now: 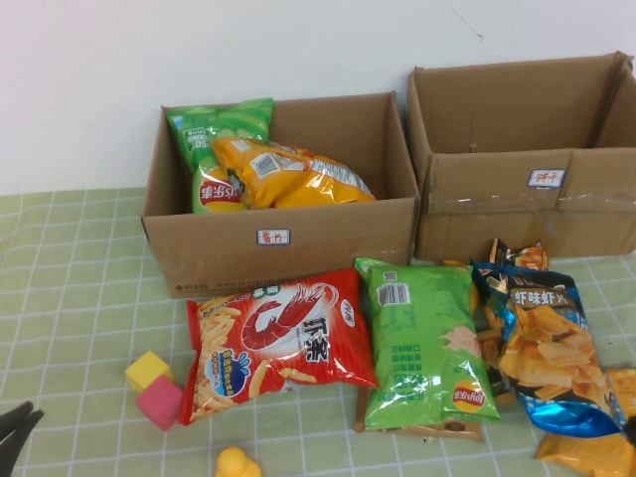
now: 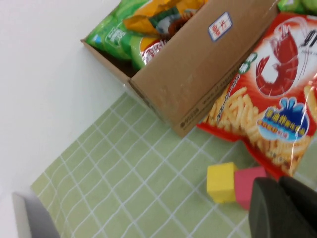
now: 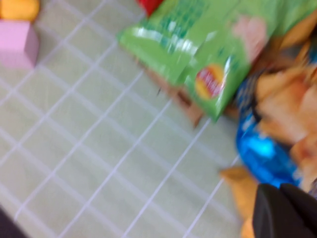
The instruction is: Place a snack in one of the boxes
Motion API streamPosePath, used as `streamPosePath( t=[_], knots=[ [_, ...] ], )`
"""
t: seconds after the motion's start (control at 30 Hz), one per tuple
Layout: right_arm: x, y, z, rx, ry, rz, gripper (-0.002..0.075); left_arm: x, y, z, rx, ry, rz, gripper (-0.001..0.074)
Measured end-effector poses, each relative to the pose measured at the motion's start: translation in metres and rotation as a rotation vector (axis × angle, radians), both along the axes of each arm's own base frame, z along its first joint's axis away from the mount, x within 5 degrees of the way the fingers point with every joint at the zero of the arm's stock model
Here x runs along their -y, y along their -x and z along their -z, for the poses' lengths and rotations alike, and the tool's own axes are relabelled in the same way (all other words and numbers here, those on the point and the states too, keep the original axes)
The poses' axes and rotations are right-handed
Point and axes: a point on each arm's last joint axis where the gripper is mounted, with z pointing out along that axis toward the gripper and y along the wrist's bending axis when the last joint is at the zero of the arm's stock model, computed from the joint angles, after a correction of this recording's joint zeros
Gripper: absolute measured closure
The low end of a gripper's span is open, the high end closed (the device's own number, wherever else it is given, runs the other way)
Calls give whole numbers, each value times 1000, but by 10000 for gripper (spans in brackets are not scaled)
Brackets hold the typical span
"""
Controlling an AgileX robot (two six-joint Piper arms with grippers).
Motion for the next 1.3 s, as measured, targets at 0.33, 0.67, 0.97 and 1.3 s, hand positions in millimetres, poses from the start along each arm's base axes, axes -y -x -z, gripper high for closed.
streamPosePath(
  t=[0.33, 0.67, 0.97, 1.3],
  knots=[
    [9, 18, -74, 329, -134, 21, 728, 9, 1, -9, 3, 314, 8, 736],
    [20, 49, -98, 483, -198, 20, 728, 9, 0, -12, 39, 304, 23, 736],
    [20, 49, -98, 482, -197, 19, 728, 10, 0, -12, 41, 315, 26, 736],
    [20, 49, -98, 482, -197, 19, 728, 8, 2, -5, 46, 297, 24, 736]
  ],
)
